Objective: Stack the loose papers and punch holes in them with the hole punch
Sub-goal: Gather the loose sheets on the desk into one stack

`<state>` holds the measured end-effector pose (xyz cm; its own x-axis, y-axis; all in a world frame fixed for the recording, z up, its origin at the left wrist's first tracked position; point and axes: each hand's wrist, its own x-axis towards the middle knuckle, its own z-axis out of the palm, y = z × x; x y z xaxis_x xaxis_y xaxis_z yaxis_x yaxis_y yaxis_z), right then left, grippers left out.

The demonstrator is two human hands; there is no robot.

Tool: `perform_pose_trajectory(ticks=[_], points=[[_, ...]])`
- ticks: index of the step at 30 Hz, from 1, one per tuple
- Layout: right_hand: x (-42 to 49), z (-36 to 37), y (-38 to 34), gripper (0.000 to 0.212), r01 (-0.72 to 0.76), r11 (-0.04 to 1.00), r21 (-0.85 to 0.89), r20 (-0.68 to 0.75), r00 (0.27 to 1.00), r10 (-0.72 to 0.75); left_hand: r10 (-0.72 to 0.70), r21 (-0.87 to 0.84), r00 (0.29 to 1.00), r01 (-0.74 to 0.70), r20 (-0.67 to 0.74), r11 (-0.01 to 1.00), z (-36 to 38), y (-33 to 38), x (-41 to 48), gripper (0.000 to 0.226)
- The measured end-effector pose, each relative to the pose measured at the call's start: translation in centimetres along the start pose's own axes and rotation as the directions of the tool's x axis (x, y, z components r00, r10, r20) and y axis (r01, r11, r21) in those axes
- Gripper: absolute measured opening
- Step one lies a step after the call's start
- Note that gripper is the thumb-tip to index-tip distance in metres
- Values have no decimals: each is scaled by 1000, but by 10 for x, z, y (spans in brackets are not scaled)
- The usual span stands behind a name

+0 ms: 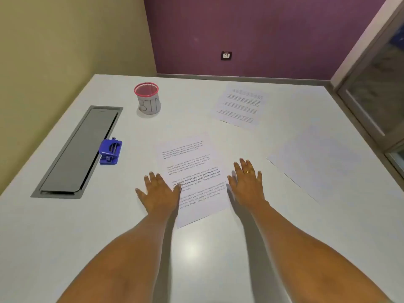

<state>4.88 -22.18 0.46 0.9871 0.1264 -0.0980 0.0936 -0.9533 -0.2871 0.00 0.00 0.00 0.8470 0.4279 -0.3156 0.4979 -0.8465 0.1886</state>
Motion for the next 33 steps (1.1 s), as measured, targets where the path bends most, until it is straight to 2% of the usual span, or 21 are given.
perform_pose_trajectory(ticks=[7,9,13,21,27,33], points=[[12,4,37,54,-127,991,-43,57,990,129,-209,-151,975,219,78,964,5,19,17,102],[21,1,48,56,-181,982,-58,62,981,184,-247,-141,968,250,42,958,5,26,26,103],[37,-7,68,59,-287,958,-27,48,956,288,-228,-82,969,221,-92,972,2,36,35,93],[62,-16,100,59,-403,915,9,51,914,402,-228,-202,969,206,-91,958,-7,44,49,89],[63,-14,108,33,-371,924,-88,-86,927,364,-246,-316,969,221,-40,923,-5,45,52,77],[57,-13,107,35,-278,956,-90,-93,958,270,-237,-394,969,193,-65,899,3,44,47,63]])
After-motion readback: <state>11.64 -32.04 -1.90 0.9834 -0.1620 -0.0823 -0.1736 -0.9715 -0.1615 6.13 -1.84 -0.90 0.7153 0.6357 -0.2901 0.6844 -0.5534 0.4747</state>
